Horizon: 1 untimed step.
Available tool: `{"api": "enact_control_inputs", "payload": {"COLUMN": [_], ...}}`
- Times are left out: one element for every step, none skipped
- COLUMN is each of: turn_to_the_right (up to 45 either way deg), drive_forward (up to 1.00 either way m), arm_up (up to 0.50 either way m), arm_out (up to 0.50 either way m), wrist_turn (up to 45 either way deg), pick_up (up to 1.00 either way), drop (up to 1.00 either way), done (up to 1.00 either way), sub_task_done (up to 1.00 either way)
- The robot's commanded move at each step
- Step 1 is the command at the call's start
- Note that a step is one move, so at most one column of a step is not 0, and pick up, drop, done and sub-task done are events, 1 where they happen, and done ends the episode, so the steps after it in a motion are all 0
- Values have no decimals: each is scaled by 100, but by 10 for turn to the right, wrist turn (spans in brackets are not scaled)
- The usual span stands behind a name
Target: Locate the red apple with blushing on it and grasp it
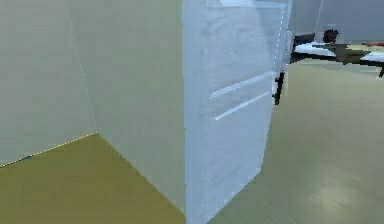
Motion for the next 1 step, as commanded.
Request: {"api": "enact_control_inputs", "payload": {"turn_to_the_right": [0], "drive_forward": [65], "arm_up": [0], "arm_out": [0], "wrist_turn": [0], "pick_up": [0], "drop": [0], "done": [0], "sub_task_done": [0]}}
